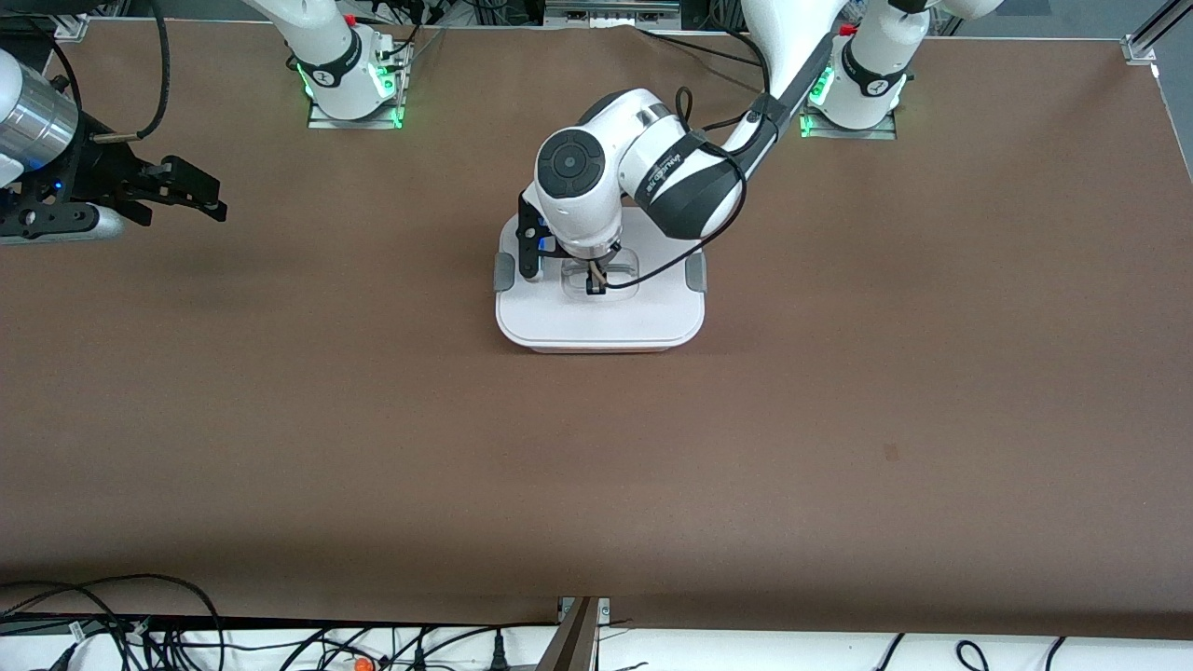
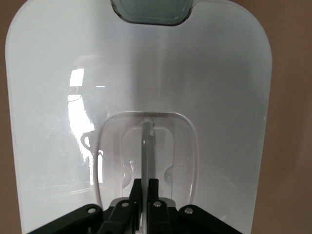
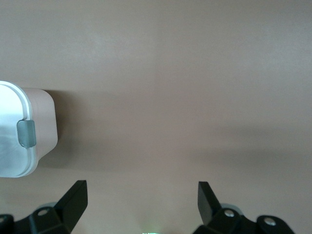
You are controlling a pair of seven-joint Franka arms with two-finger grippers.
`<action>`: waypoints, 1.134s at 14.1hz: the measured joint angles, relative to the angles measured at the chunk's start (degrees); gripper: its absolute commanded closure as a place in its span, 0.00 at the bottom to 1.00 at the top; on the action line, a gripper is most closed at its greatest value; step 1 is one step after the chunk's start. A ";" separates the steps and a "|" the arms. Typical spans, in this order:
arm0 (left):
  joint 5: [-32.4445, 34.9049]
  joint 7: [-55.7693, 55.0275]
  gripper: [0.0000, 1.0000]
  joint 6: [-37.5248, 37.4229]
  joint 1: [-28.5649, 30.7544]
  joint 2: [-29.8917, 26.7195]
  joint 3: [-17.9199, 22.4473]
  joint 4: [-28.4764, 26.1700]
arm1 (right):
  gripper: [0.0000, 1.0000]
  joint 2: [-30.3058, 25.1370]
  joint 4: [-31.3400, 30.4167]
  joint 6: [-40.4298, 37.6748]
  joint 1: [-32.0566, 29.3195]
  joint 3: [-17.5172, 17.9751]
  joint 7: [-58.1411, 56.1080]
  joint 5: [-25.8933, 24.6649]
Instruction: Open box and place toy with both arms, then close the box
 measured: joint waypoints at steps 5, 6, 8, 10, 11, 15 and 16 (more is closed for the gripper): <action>-0.01 -1.26 0.00 -0.01 0.16 0.06 0.44 0.49 | 0.00 0.05 0.06 0.10 -0.13 0.27 0.00 -1.94; -0.02 -1.56 0.00 -0.02 0.51 0.00 0.61 0.94 | 0.00 0.14 0.30 0.17 -0.16 0.29 0.00 -2.04; -0.29 -1.83 0.00 -0.25 2.32 -0.38 0.87 1.92 | 0.00 0.45 1.10 0.26 -0.16 0.38 -0.01 -2.14; -1.34 -2.16 0.00 -0.43 5.45 -1.36 1.02 2.44 | 0.00 0.98 1.73 0.31 -0.17 0.43 -0.02 -2.15; -1.85 -2.91 0.00 -0.58 7.49 -2.10 1.11 2.55 | 0.00 1.25 1.89 0.31 -0.17 0.47 -0.02 -2.15; -2.64 -4.78 0.00 -1.22 15.43 -4.61 1.87 2.61 | 0.00 1.71 2.12 0.30 -0.16 0.92 -0.02 -2.15; -2.64 -4.91 0.00 -1.45 16.84 -4.88 2.63 2.61 | 0.00 1.71 2.18 0.29 -0.16 1.01 -0.02 -2.15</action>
